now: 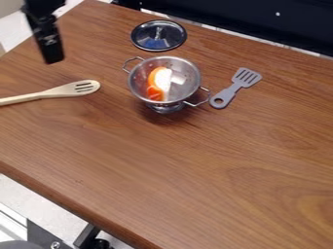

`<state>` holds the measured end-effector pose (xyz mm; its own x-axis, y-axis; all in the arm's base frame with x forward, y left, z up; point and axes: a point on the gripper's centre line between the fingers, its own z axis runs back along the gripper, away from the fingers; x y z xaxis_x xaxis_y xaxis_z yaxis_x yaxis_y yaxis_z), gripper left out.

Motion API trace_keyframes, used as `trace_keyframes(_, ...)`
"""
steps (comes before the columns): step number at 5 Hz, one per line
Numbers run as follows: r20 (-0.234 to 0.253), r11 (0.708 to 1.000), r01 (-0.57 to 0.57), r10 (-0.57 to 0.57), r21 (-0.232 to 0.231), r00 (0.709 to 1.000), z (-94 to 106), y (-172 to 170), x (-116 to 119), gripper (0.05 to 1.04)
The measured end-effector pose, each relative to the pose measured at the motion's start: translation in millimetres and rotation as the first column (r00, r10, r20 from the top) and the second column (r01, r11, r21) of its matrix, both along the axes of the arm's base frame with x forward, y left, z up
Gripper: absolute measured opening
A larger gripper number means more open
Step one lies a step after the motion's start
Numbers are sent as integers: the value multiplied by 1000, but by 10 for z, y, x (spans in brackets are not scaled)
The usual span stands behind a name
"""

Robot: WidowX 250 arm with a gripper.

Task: Put the wooden spatula on top of the metal bowl.

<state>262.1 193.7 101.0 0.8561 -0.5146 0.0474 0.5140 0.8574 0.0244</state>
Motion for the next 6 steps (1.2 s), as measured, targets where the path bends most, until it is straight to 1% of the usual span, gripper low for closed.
trace_keyframes(1,5,1000,11,-11,4,1000,-99,63,-91,999)
trace_keyframes(2,38,998,53,-54,29,998,-115,179,-119,999)
trace_keyframes(3,47,997,61,-64,52,997,-122,280,-157,999)
trace_keyframes(4,23,997,79,-80,19,997,-265,333,-216,999)
trace_keyframes(5,-13,995,101,-100,19,995,-309,367,-255,999)
trace_keyframes(6,-4,992,120,-119,28,993,-417,374,-312,999)
